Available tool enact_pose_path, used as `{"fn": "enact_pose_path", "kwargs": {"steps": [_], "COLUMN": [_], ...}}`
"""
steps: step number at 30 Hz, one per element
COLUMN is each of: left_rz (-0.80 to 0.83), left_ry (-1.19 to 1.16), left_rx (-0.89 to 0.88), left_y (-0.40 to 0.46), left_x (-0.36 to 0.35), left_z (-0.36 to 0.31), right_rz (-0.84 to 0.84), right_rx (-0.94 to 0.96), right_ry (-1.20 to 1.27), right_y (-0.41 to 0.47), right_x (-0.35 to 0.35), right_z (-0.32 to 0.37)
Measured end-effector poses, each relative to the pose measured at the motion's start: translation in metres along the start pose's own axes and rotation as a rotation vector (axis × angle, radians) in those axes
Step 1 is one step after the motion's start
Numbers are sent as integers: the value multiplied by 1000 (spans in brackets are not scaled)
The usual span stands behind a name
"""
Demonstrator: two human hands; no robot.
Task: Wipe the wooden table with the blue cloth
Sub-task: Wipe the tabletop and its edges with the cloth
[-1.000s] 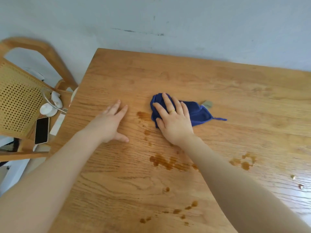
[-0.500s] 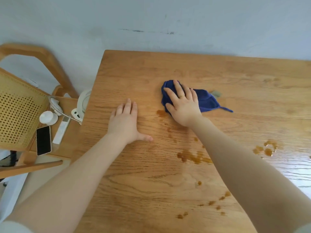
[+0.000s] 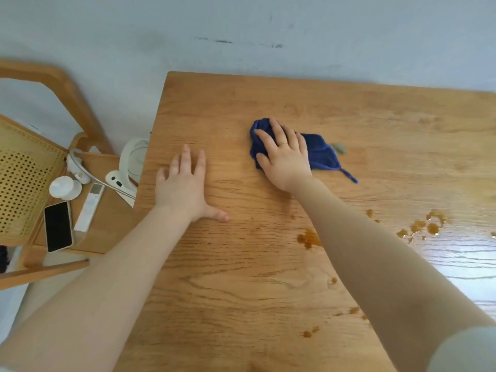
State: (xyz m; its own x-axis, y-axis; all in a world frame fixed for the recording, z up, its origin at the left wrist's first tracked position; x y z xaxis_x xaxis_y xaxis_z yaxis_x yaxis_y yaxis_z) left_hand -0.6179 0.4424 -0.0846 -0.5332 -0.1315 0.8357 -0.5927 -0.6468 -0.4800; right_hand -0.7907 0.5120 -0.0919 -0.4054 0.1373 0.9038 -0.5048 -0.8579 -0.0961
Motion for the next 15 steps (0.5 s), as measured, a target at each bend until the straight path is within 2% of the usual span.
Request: {"fn": "enact_pose_path", "kwargs": {"steps": [2,4,9,11,15], "left_rz": [25,42,25,29,47], "left_ry": [-32,-65,-114,-125,-138], "left_rx": [32,18,4,2,1], "left_y": [-1,0,3,3,3], "left_x": [-9,-14,-12,-13,-17], "left_z": [4,4,4,4,4], "right_rz": [-11,-26,113,120,65], "right_rx": [28,131,399,379,141], "right_ry": [-5,-1,-41,-48,-31], "right_y": [-17,-43,-56,-24,36], "right_x": [-9,-15,-25,-18,-9], "right_z": [10,26,39,31,16]}}
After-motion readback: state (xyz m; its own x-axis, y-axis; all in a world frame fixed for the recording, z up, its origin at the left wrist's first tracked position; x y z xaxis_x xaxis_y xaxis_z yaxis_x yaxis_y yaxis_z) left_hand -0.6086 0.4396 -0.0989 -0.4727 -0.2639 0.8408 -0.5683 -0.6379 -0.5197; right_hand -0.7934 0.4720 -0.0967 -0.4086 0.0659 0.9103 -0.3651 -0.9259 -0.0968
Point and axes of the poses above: each hand's wrist, its own y-axis towards the middle knuckle, its own x-axis out of the back of the hand, z = x × y, the point moved 10 cm from there along y, towards the middle knuckle, and after that the axes turned 12 degrees about y, right-handed, at the moved point
